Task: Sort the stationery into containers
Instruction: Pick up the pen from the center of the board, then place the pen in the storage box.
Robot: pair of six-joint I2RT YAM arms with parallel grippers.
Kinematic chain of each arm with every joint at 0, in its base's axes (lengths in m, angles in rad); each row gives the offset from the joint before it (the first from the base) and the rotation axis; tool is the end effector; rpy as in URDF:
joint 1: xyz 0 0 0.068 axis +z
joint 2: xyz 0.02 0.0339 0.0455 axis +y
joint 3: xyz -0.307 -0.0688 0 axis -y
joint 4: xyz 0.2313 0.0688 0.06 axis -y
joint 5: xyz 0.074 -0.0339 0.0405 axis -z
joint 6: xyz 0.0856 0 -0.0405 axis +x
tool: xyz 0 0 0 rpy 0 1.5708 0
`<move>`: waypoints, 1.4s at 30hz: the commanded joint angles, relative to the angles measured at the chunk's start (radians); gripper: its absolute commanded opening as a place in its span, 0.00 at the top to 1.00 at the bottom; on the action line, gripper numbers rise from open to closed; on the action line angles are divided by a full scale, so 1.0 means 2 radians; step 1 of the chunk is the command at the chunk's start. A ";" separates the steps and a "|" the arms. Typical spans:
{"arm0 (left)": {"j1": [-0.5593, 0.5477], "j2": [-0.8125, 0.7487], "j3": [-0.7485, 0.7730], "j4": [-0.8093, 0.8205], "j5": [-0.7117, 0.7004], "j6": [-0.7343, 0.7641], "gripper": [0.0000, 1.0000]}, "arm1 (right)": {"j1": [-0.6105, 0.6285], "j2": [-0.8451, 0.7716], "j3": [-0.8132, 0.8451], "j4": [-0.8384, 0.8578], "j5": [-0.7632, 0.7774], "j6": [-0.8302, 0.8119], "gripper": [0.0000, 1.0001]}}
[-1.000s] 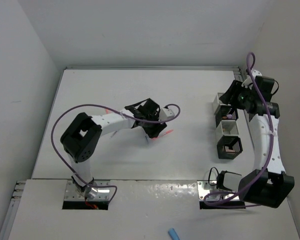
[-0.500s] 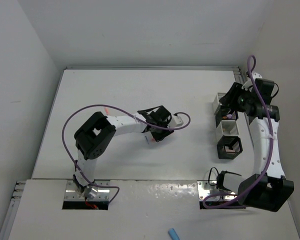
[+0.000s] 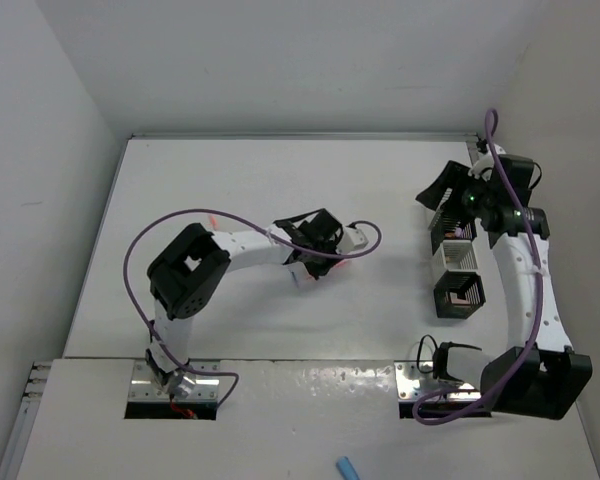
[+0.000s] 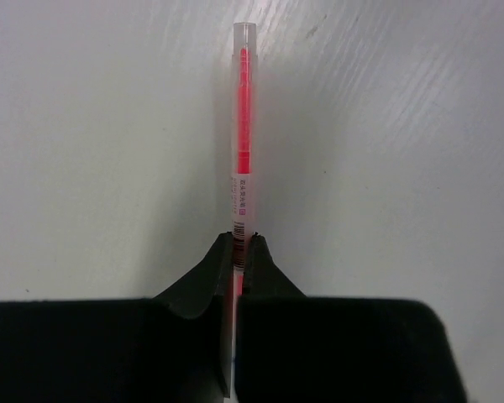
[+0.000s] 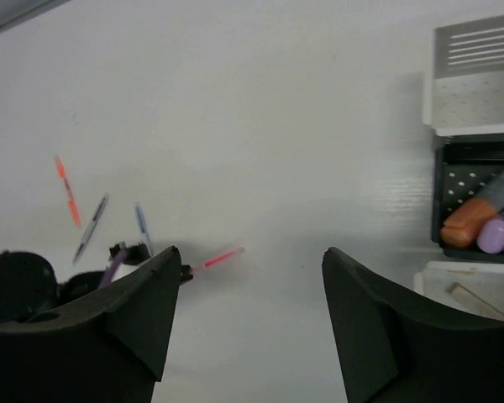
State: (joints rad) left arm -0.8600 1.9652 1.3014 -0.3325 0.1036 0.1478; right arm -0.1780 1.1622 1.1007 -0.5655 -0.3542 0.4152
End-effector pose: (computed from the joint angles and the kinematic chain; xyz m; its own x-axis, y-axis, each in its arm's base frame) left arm 0.2827 -0.3420 0.1681 -0.4253 0.7185 -0.5503 0.8625 0.5061 -0.0058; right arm 0.2587 -0.0164 0.3504 -0.5729 0.4875 -0.6589 0.1319 0.8483 0.5129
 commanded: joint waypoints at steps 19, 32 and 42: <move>0.068 -0.159 0.007 0.199 0.252 -0.253 1.00 | 0.107 0.072 0.006 0.129 -0.159 0.138 0.26; 0.119 -0.157 -0.026 0.237 0.257 -0.309 1.00 | 0.114 0.067 0.029 0.109 -0.145 0.097 0.29; 0.129 -0.138 -0.020 0.246 0.276 -0.321 1.00 | 0.130 0.081 0.043 0.112 -0.155 0.087 0.31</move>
State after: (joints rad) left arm -0.5751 1.7039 1.2366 0.1055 0.6163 -0.4843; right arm 0.0624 1.3102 1.1477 -0.3759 -0.6399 0.5976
